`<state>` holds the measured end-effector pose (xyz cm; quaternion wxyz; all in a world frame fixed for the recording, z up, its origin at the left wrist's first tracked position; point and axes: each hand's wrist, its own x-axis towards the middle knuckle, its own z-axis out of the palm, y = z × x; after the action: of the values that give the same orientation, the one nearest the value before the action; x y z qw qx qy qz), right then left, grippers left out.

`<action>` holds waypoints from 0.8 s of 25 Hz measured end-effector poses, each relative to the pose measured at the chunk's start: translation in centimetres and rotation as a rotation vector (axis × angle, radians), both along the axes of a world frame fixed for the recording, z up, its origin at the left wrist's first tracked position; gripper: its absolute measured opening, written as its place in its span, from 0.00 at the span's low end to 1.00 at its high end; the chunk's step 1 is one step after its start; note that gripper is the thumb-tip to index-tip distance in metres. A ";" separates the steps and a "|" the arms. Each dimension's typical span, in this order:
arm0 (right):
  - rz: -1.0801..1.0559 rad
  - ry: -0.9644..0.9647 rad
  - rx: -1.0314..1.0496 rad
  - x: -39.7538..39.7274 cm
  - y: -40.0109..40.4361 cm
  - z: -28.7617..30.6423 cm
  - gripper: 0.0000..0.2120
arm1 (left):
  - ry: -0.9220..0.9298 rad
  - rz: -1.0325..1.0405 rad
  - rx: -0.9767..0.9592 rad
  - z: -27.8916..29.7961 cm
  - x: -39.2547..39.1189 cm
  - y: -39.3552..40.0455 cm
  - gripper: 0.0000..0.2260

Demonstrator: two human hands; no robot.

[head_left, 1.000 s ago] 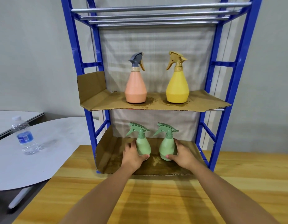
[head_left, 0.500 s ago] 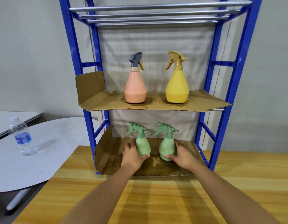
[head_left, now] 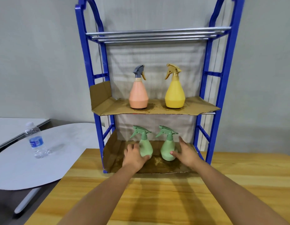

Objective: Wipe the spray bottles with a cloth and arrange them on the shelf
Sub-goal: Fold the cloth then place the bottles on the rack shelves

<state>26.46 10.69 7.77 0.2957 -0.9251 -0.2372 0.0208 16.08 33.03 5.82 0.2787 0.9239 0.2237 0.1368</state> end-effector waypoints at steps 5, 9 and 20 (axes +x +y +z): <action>0.046 -0.076 0.026 -4.9 -2.7 6.4 0.18 | -0.120 -0.118 0.067 6.8 -4.4 -2.1 0.20; 0.101 -0.085 0.116 -7.9 -3.7 11.9 0.12 | -0.231 -0.203 0.076 12.8 -6.5 -3.7 0.09; -0.066 -0.384 0.303 -3.2 -0.9 21.5 0.23 | -0.487 0.022 0.046 22.7 -0.9 0.9 0.25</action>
<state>23.24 9.81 29.24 0.3813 -0.8644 -0.2590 -0.2009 15.14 33.92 28.53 0.3016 0.8673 0.1569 0.3635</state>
